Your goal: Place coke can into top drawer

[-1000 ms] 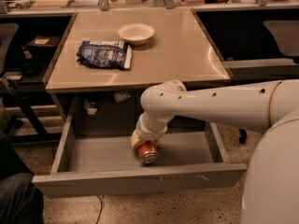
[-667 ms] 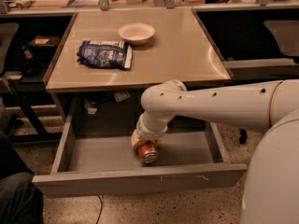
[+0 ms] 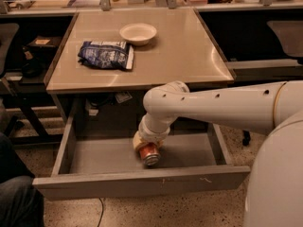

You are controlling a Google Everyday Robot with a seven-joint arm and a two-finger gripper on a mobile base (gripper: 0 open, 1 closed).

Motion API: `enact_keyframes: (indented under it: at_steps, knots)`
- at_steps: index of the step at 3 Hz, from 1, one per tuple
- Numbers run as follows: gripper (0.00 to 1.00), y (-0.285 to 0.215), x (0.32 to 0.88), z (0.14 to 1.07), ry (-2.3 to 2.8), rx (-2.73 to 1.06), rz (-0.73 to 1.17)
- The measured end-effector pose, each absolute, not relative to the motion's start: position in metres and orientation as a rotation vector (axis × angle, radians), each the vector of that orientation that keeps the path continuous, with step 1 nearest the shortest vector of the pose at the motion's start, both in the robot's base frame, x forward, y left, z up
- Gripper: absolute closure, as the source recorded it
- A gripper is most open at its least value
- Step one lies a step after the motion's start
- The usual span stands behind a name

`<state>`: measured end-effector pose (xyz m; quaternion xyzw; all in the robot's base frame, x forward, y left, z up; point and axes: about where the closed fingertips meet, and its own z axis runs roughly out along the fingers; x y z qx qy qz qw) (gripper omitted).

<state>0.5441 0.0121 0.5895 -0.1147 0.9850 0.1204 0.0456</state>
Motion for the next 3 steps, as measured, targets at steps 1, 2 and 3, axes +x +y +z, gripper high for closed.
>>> enact_keyframes:
  at_steps: [1,2,3]
  knots:
    - [0.11,0.0121,0.5441,0.5895,3.008,-0.350,0.368]
    - [0.00,0.0121,0.5441,0.5895,3.008,-0.350,0.368]
    - [0.00,0.0121,0.5441,0.5895,3.008,-0.350,0.368]
